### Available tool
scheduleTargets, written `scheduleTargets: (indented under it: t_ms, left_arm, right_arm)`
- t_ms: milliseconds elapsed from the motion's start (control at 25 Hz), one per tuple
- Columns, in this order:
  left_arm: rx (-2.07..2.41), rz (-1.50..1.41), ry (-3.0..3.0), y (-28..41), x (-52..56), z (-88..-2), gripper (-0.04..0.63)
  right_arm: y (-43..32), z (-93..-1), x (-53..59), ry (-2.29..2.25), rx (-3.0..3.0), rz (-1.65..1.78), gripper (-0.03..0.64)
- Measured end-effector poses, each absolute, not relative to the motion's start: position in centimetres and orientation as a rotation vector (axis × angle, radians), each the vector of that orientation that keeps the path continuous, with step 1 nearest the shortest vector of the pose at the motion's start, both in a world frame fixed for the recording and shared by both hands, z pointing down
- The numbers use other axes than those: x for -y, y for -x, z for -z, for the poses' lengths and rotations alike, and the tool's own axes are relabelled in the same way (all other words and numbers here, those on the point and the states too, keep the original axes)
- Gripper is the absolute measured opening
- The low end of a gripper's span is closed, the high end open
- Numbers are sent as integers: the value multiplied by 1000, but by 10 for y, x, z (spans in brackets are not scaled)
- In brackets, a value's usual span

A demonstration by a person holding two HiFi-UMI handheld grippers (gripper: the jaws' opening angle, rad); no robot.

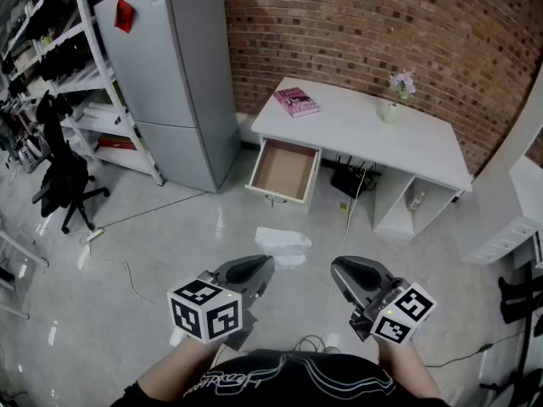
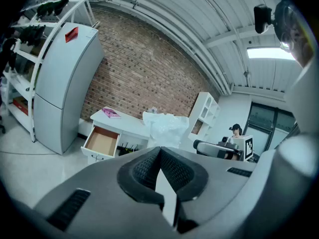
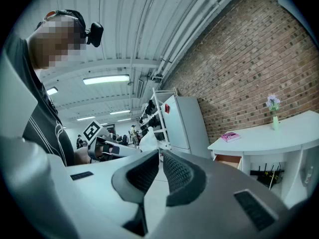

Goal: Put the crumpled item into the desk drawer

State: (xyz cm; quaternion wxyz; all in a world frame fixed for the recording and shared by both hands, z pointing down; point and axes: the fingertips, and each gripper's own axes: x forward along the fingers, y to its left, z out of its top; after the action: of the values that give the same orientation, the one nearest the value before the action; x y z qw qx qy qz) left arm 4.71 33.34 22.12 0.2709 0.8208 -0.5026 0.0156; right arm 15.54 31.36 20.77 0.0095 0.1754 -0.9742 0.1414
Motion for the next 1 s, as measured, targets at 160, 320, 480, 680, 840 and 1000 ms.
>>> scheduleTargets:
  t_ms: [160,320,480,680,840,1000]
  left_arm:
    - [1360,-32,-2213,-31,-322,-230,20]
    - [1339,-25,-2209,-15,-317,-236,20]
    - [1332,-29,-2217,10,-316,-241,20]
    - [1323,22,-2219,59,-322,-247,20]
    - [1302,53,-2231,102,-334,-254,20]
    - [1279,53,-2226,145,-341,-265,20]
  right_arm:
    - [-142,-222,-302,-555,3027,-447,57]
    - [-125,-230,-293,-569,3002,-466,57]
    - [-96,-237,-292,-577,2979,-501,57]
    - [-48,-244,-301,-598,2951,-520,57]
    - [-8,-249,-317,-642,2918,-481,57]
    - [32,-254,-327,-695,2889,-471,57]
